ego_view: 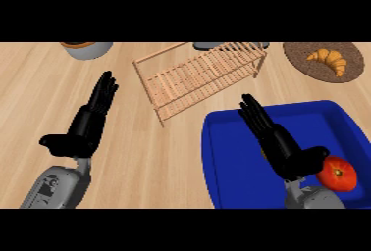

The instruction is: Pick the lemon from the tray and place it in the tiered shelf

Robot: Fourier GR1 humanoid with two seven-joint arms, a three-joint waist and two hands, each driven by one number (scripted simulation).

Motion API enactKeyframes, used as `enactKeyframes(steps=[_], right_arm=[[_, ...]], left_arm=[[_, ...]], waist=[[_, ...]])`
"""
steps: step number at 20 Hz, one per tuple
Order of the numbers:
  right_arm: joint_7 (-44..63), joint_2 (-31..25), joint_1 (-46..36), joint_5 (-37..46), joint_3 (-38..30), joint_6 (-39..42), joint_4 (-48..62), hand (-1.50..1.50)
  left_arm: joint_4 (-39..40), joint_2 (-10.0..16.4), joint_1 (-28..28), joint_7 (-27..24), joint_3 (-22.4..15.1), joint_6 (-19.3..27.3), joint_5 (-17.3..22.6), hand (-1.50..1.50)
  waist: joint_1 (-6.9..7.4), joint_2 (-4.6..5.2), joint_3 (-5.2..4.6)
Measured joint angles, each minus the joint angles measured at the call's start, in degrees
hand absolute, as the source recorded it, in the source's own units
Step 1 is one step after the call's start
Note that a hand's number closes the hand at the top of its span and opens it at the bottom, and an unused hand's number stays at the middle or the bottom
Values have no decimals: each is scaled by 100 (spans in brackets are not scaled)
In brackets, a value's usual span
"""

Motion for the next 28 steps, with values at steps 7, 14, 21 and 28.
enactKeyframes(steps=[7,14,21,28], right_arm=[[-131,-1293,478,856,-1515,-949,-100,150],[-89,-1738,1764,998,-2718,-1625,277,-150],[-140,-2119,2883,645,-2989,-751,-808,-150],[1446,-2698,3130,636,-2843,-426,-2353,-150]], left_arm=[[615,261,767,776,404,158,272,0],[734,389,1013,1346,644,-157,751,0],[639,427,1003,1791,688,-257,872,0],[597,412,967,1948,671,-289,823,0]], waist=[[-344,119,-138],[-281,92,-90],[-149,82,-91],[-36,98,-99]])
